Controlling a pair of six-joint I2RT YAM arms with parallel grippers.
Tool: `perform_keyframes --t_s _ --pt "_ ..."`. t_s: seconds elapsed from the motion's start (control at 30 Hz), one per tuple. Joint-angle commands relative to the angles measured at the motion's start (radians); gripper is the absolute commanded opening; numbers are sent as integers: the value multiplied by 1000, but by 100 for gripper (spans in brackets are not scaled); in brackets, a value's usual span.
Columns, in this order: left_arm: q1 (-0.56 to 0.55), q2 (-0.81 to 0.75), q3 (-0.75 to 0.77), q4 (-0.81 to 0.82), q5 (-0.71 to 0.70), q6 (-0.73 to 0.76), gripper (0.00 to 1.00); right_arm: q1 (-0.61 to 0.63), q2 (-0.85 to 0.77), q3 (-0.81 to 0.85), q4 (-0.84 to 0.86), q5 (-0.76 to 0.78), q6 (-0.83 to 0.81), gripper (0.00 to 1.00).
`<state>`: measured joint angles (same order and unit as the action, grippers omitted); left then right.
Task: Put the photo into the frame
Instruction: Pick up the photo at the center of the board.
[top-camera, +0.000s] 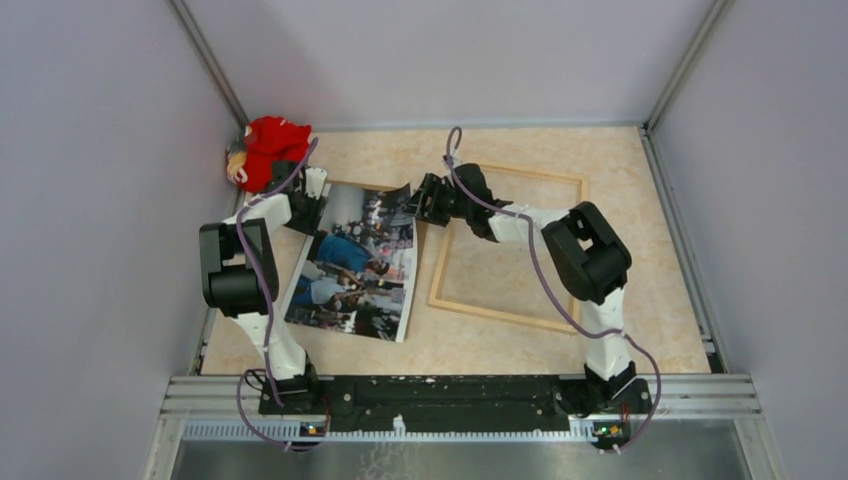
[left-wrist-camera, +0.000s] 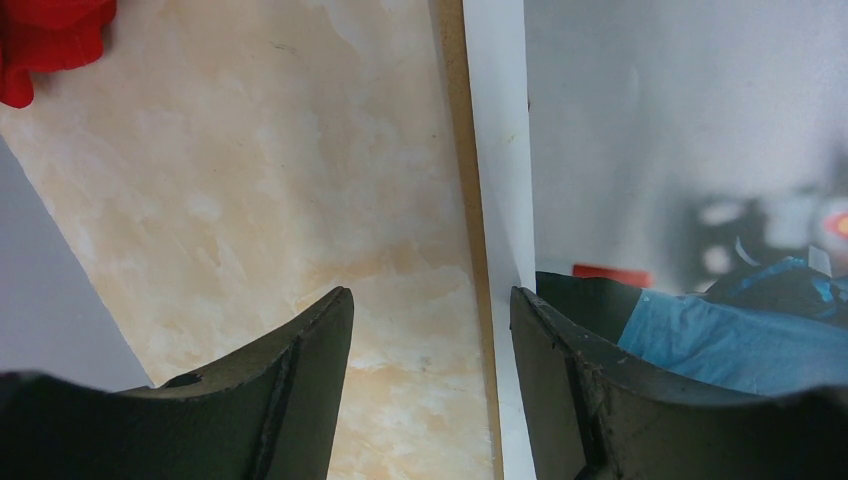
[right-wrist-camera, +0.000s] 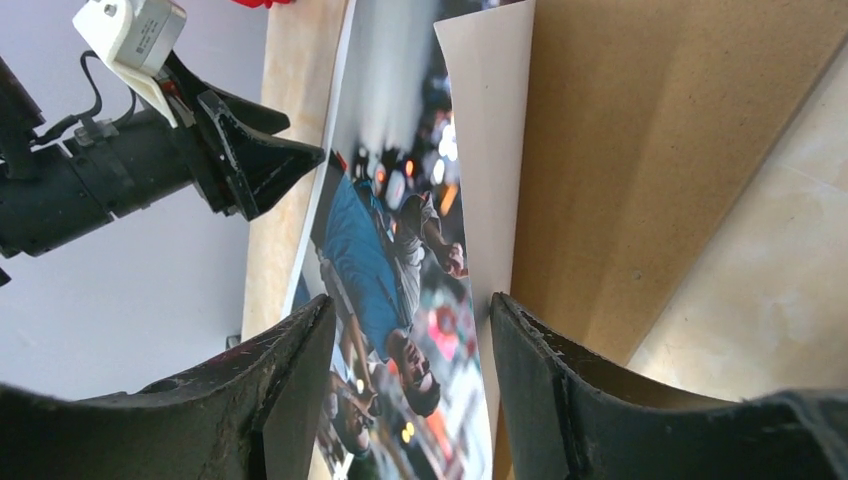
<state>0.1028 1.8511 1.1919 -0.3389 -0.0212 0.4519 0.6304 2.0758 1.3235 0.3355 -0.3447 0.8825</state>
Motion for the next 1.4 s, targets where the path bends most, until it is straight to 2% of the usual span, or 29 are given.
perform_keyframes --t_s 0.0,0.27,0.4,0.57,0.63,0.7,0.8,0.93,1.03,1.17,1.27,1.37 --pt "-2 13 -39 -17 16 2 66 10 27 56 -6 -12 -28 59" --pt "-3 10 -39 -21 15 3 66 12 96 125 -74 -25 -44 55" --pt "-3 8 -39 -23 16 3 66 11 85 136 -96 -14 -53 38" --pt "0 5 -21 -40 15 8 67 11 4 161 -154 6 -97 5" --pt "6 -7 13 -68 7 4 69 0 -59 160 -141 -19 -88 0" --pt "16 -33 49 -92 3 1 79 -14 -150 161 -132 -20 -92 0" --pt "19 -60 112 -133 0 8 88 -42 -267 241 -277 -10 -166 0" --pt "23 -57 177 -196 60 -4 99 -81 -361 434 -677 27 -322 0" --pt "25 -39 199 -224 102 -29 99 -87 -453 534 -901 149 -472 0" --pt "25 -41 182 -212 120 -40 99 -89 -634 587 -1116 474 -631 0" --pt "25 -47 167 -198 123 -34 99 -89 -698 684 -1287 723 -690 0" --pt "26 -41 164 -190 123 -37 99 -90 -751 716 -1385 842 -711 0"
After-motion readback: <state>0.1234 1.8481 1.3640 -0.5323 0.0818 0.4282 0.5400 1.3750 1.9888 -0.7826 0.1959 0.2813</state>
